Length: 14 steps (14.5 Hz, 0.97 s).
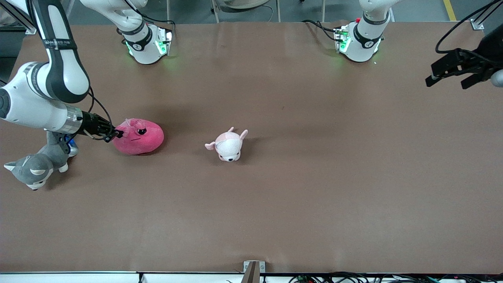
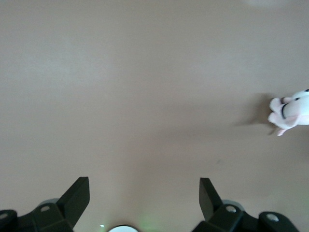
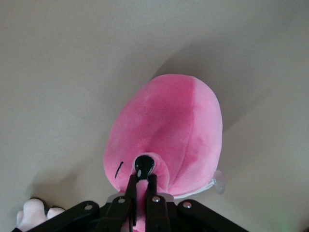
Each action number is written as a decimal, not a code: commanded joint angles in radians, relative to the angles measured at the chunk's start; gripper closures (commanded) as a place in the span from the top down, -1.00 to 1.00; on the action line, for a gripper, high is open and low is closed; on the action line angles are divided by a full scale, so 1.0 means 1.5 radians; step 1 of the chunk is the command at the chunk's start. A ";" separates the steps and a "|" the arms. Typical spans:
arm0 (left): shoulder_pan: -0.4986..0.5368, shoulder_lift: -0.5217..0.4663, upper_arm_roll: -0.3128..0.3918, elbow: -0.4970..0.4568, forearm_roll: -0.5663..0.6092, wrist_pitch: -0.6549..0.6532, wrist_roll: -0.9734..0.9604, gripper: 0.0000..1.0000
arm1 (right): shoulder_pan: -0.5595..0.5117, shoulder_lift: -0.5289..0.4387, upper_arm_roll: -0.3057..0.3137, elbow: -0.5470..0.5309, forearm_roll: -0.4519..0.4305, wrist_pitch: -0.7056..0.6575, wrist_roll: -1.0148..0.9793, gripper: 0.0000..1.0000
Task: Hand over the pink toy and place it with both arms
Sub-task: 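Lower the pink plush beside the grey cat and open the right gripper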
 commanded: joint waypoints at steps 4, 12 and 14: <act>0.014 -0.108 -0.004 -0.133 0.037 0.073 0.026 1.00 | -0.003 0.017 0.005 0.019 0.004 0.018 -0.092 1.00; 0.014 -0.086 -0.006 -0.109 0.043 0.072 0.025 1.00 | -0.008 0.015 0.005 0.186 -0.191 -0.084 -0.332 1.00; 0.014 -0.053 -0.005 -0.067 0.046 0.070 0.022 1.00 | -0.009 0.015 0.005 0.232 -0.207 -0.118 -0.421 1.00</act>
